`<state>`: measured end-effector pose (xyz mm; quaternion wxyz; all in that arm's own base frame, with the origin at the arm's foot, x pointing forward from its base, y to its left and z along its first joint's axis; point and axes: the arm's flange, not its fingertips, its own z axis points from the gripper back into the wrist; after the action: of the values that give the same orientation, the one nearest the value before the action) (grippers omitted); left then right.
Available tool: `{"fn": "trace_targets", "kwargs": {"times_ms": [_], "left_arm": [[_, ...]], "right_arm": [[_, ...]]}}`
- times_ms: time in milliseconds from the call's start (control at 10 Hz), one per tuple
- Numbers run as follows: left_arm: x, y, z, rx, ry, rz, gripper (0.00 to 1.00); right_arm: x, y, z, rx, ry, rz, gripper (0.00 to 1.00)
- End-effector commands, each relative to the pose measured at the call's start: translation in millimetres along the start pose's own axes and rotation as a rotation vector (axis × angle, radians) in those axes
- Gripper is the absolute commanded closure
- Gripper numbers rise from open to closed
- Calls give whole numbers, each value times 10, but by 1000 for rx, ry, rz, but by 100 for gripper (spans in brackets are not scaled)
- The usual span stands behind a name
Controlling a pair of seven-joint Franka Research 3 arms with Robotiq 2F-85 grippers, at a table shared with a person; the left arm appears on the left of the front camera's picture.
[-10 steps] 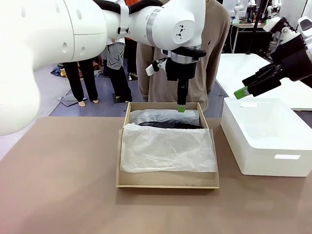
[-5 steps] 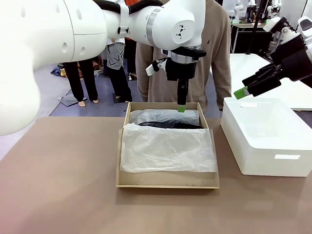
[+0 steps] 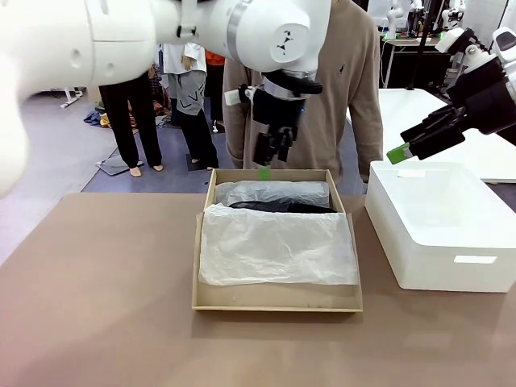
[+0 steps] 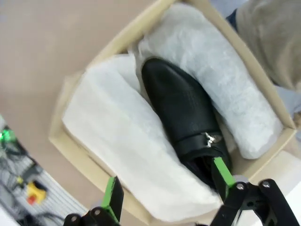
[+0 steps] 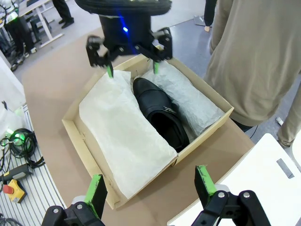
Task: Pack the shoes into the box.
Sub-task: Close the Shoes Box.
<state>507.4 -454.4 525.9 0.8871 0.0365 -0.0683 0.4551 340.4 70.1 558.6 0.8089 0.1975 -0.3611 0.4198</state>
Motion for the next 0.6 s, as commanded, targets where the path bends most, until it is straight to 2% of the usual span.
{"fn": "trace_targets", "kwargs": {"times_ms": [0,300,500], "left_arm": [[297,297,94,-26,-75,-245,0],[747,640,158,-55,-68,-649,0],[1011,858,141,-94,-56,-807,0]], "right_arm": [[0,-10,-3,0,-4,-1,0],[0,-10,-3,0,-4,-1,0],[0,-10,-3,0,-4,-1,0]]}}
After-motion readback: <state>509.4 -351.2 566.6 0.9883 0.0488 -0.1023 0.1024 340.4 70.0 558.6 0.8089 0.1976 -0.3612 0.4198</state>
